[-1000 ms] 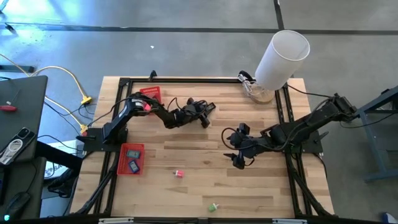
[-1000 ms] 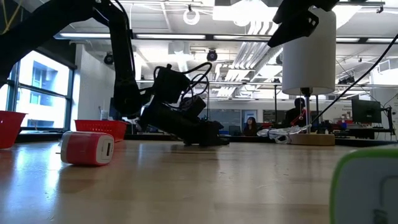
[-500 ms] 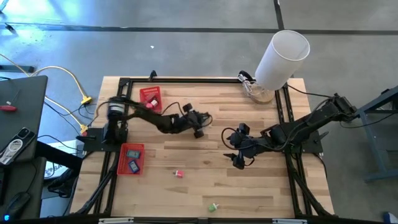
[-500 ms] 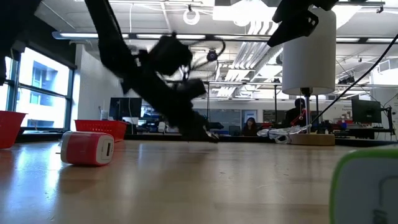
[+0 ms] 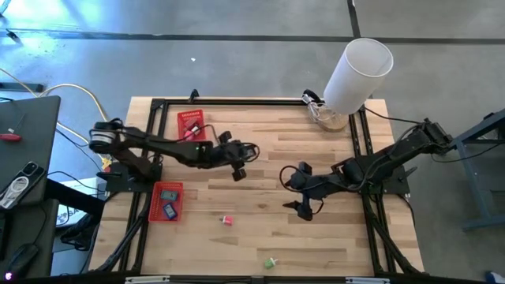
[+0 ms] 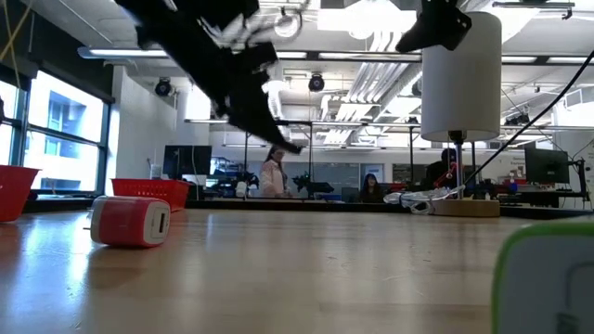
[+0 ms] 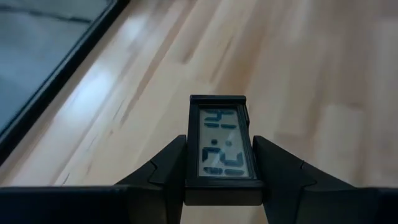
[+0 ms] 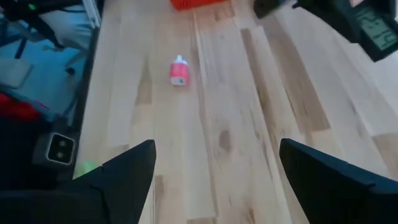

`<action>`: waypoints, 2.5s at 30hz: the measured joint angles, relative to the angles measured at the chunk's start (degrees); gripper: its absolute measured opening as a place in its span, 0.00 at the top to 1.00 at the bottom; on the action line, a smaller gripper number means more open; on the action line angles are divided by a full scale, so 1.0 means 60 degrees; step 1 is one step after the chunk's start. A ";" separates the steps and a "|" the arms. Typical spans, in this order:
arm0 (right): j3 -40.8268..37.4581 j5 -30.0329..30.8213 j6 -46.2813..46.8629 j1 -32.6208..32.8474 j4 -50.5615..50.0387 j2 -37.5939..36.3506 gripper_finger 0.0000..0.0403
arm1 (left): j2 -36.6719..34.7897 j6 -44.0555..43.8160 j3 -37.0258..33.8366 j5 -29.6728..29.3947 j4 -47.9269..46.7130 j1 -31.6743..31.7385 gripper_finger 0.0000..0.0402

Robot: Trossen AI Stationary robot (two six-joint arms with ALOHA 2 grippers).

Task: Pick & Place Office items
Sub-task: Put the black digital clock into the bottom red bin

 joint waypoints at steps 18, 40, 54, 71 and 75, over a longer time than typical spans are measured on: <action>0.0000 0.6676 0.0682 -0.0030 0.2085 0.0000 0.18 | -0.2747 0.0864 0.0026 0.0030 0.1112 -0.2896 0.64; -0.0007 0.2504 -0.6763 0.0073 0.6962 0.2092 0.18 | -0.2191 -0.0288 0.0040 -0.0020 0.1964 -0.3893 0.64; -0.0007 0.1787 -0.6119 0.0027 0.6956 0.2146 0.36 | -0.1750 -0.0099 0.0033 -0.0033 0.2170 -0.4067 0.64; -0.0007 0.1518 -0.5966 -0.0088 0.6751 0.2146 0.48 | -0.1750 0.0238 0.0029 -0.0514 0.2348 -0.4118 0.64; -0.0007 0.1494 -0.5759 -0.0207 0.6621 0.2142 0.54 | -0.1755 0.0244 0.0031 -0.0532 0.2403 -0.4121 0.64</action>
